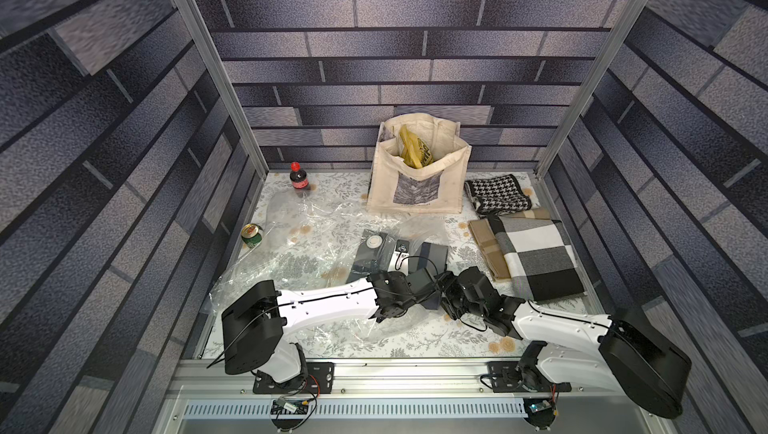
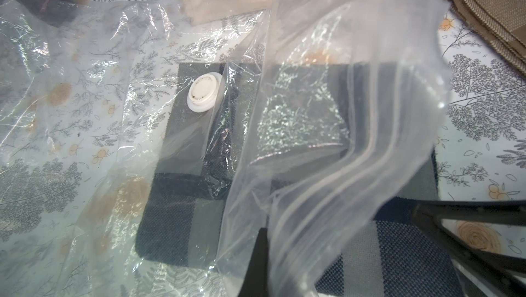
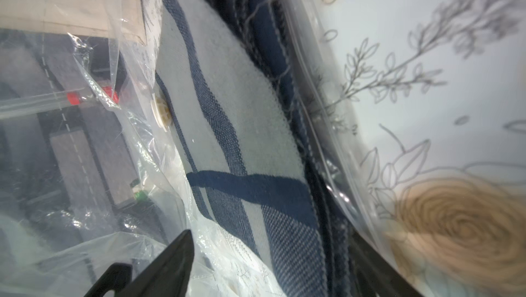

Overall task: Take the scarf out of the vacuum bag
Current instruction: Take out the scarf from the vacuum bag.

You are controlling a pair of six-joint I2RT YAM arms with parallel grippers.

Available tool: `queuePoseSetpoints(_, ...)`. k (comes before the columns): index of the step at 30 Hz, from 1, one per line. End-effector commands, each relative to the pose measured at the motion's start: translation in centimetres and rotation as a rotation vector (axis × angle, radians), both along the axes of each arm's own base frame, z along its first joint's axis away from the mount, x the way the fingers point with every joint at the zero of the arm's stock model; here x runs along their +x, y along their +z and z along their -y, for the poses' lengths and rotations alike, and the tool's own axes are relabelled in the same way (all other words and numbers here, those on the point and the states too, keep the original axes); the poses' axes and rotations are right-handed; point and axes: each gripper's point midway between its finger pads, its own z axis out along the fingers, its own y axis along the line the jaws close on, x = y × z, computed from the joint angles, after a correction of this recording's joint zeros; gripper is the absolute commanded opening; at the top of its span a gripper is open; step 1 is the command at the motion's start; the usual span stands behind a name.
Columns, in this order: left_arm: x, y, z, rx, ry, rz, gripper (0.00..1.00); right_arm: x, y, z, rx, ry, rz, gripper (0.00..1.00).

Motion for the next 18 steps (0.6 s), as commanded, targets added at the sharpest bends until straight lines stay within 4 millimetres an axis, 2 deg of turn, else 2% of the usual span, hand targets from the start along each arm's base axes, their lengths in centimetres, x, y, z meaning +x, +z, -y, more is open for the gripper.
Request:
queuePoseSetpoints(1,-0.2,0.6,-1.0,0.012,0.007,0.025,0.00,0.8,-1.2,0.6,-0.065,0.027,0.003,0.82)
queuePoseSetpoints(6,-0.2,0.7,-1.0,0.012,0.007,0.025,0.00,2.0,-1.9,-1.1,0.006,0.058,0.039,0.77)
queuePoseSetpoints(12,-0.2,0.6,-1.1,0.020,0.004,0.022,0.00,3.3,-1.0,-3.1,0.058,0.093,0.093,0.71)
queuePoseSetpoints(18,-0.2,0.4,-1.5,0.025,0.010,0.018,0.00,4.5,1.1,-4.0,0.045,0.137,0.164,0.60)
